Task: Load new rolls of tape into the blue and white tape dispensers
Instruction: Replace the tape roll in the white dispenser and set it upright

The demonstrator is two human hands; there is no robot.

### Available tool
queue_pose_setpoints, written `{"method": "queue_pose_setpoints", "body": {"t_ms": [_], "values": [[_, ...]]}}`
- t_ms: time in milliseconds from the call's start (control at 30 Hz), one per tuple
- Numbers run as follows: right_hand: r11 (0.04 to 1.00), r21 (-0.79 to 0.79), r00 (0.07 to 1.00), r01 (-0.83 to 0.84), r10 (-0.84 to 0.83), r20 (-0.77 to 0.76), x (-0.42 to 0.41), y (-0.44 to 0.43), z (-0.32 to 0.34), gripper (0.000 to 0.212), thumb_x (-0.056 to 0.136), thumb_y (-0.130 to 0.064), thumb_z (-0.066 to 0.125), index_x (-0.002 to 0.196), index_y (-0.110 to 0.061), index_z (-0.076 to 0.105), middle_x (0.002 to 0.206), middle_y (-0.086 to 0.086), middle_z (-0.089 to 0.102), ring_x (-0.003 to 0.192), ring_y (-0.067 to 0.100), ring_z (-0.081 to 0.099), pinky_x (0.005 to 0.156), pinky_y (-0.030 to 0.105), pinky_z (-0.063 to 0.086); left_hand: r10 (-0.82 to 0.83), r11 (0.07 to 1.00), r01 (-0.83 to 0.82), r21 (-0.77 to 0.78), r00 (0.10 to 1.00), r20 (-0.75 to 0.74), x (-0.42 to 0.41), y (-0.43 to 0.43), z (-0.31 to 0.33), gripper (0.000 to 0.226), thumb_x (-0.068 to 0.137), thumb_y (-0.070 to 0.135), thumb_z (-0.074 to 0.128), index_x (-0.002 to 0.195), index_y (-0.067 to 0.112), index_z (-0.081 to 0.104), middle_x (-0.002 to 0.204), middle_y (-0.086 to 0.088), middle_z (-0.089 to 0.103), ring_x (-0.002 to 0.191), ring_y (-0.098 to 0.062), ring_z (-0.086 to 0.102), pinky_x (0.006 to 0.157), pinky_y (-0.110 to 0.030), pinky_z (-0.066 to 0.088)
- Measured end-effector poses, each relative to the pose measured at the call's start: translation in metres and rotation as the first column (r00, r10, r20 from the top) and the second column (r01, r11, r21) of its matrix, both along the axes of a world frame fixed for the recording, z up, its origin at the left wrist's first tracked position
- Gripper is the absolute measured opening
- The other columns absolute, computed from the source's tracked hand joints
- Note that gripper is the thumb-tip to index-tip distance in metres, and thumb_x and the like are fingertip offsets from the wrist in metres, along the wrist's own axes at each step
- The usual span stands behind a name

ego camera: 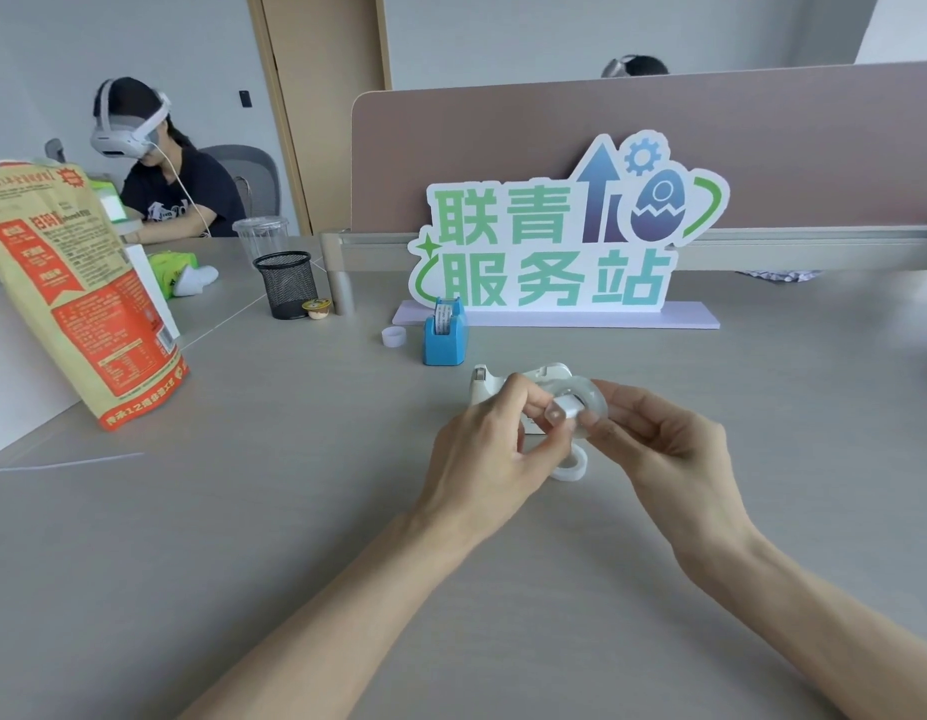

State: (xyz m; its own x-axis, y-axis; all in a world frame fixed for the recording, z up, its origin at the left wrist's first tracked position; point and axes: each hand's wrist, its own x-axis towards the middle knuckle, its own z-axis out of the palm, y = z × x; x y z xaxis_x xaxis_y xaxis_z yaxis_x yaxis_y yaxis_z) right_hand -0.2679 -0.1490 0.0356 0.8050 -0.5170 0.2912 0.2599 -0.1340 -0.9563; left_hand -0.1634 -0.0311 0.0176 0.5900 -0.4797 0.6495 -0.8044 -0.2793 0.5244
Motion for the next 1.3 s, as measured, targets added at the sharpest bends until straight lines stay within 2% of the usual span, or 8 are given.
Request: {"method": "queue_pose_setpoints", "body": {"t_ms": [267, 500, 667, 867, 1033, 1133, 1200, 1300], "values": [[1.0, -0.008, 0.999, 0.018, -0.017, 0.037, -0.001, 0.006, -0.001, 0.023, 0.087, -0.006, 0.068, 0.108, -0.015, 0.074, 0.096, -0.009, 0.078, 0.096, 0.003, 0.071, 0.08, 0.01, 0.052, 0.024, 0.999, -0.023, -0.033, 0.999, 0.027, 0.0, -0.003, -0.003, 0.017, 0.081, 0.038, 0.058, 0.085, 0.023, 0.051, 0.066, 0.003, 0.065, 0.055, -0.016, 0.058, 0.056, -0.037, 0.049], [1.0, 0.014, 0.999, 0.017, -0.017, 0.043, -0.001, 0.007, 0.003, 0.023, 0.088, -0.008, 0.068, 0.106, -0.021, 0.074, 0.096, -0.008, 0.078, 0.098, 0.007, 0.072, 0.092, 0.023, 0.054, -0.014, 0.994, 0.015, -0.107, 1.0, 0.014, -0.004, -0.004, -0.002, 0.026, 0.081, 0.042, 0.055, 0.09, 0.017, 0.056, 0.073, 0.007, 0.067, 0.063, -0.015, 0.062, 0.06, -0.038, 0.052], [0.997, 0.073, 0.999, 0.022, -0.024, 0.038, -0.001, 0.007, 0.006, 0.019, 0.083, -0.01, 0.073, 0.097, -0.022, 0.076, 0.094, -0.001, 0.078, 0.095, 0.015, 0.074, 0.094, 0.036, 0.054, 0.015, 0.995, -0.013, -0.096, 1.0, 0.026, -0.006, -0.005, 0.001, 0.022, 0.082, 0.04, 0.061, 0.089, 0.019, 0.057, 0.066, 0.011, 0.061, 0.056, -0.011, 0.055, 0.055, -0.035, 0.05], [0.99, 0.135, 0.999, 0.044, -0.043, -0.006, 0.001, 0.0, 0.008, 0.029, 0.075, -0.014, 0.08, 0.103, -0.016, 0.071, 0.091, 0.002, 0.078, 0.089, 0.016, 0.075, 0.094, 0.038, 0.054, -0.059, 0.996, 0.063, -0.068, 0.996, 0.068, -0.002, -0.001, 0.003, 0.026, 0.081, 0.045, 0.062, 0.094, 0.022, 0.061, 0.08, 0.019, 0.061, 0.063, -0.001, 0.05, 0.061, -0.029, 0.049], [0.983, 0.182, 1.0, 0.003, -0.003, -0.004, 0.005, -0.006, 0.004, 0.036, 0.082, -0.009, 0.072, 0.116, -0.013, 0.061, 0.093, 0.005, 0.078, 0.087, 0.02, 0.074, 0.091, 0.035, 0.056, -0.194, 0.977, 0.187, -0.102, 0.979, -0.063, 0.003, -0.001, 0.002, 0.024, 0.079, 0.034, 0.075, 0.094, 0.021, 0.062, 0.085, 0.016, 0.059, 0.073, -0.005, 0.047, 0.068, -0.024, 0.043], [0.967, 0.248, 0.998, -0.055, 0.052, 0.017, 0.006, -0.009, 0.002, 0.039, 0.082, -0.007, 0.07, 0.12, -0.012, 0.059, 0.095, 0.008, 0.077, 0.086, 0.023, 0.073, 0.089, 0.034, 0.057, -0.214, 0.97, 0.203, -0.138, 0.974, -0.071, 0.004, -0.003, 0.003, 0.022, 0.078, 0.029, 0.078, 0.095, 0.025, 0.064, 0.104, 0.012, 0.052, 0.101, -0.003, 0.054, 0.076, -0.017, 0.042], [0.951, 0.293, 0.995, -0.102, 0.097, 0.03, 0.006, -0.011, 0.002, 0.039, 0.084, -0.005, 0.066, 0.121, -0.014, 0.059, 0.095, 0.008, 0.076, 0.086, 0.023, 0.073, 0.087, 0.033, 0.058, -0.266, 0.956, 0.236, -0.172, 0.946, -0.183, 0.001, -0.003, 0.006, 0.023, 0.077, 0.026, 0.078, 0.091, 0.032, 0.061, 0.116, 0.013, 0.054, 0.114, -0.005, 0.053, 0.079, -0.016, 0.046], [0.952, 0.263, 0.987, -0.156, 0.16, 0.009, 0.005, -0.014, 0.003, 0.032, 0.088, 0.001, 0.06, 0.113, -0.018, 0.064, 0.109, 0.011, 0.07, 0.096, 0.026, 0.071, 0.087, 0.038, 0.057, -0.36, 0.927, 0.28, -0.248, 0.847, -0.392, -0.003, -0.003, 0.009, 0.027, 0.076, 0.023, 0.08, 0.082, 0.036, 0.057, 0.097, 0.021, 0.065, 0.093, -0.001, 0.062, 0.073, -0.014, 0.049]]}}
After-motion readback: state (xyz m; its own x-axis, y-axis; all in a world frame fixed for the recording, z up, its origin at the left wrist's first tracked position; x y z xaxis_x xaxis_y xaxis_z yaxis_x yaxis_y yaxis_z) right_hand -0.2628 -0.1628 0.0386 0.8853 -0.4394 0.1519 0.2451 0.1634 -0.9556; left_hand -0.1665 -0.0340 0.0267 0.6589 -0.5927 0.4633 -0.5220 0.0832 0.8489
